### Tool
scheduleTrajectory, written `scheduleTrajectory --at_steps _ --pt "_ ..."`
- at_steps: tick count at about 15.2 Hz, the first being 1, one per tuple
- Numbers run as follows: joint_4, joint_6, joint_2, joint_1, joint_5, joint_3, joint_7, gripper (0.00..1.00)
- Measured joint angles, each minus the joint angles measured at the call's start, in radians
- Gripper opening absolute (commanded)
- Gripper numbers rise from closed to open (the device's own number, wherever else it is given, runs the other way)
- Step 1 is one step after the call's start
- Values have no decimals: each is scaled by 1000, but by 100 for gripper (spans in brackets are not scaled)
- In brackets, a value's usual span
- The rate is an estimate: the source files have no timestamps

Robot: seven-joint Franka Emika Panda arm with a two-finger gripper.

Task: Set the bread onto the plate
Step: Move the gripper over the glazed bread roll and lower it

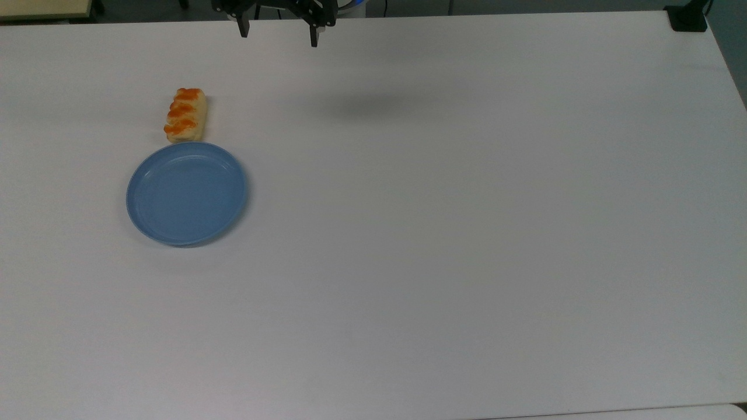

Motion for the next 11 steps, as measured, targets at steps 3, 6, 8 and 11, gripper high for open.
scheduleTrajectory --at_steps 3,6,8,11 --pt "0 0 0 0 0 -1 0 100" --pt "0 0 0 -1 0 -6 0 100" --pt "0 0 0 -3 0 -9 0 100" --pt "0 0 0 -19 0 -10 -1 100"
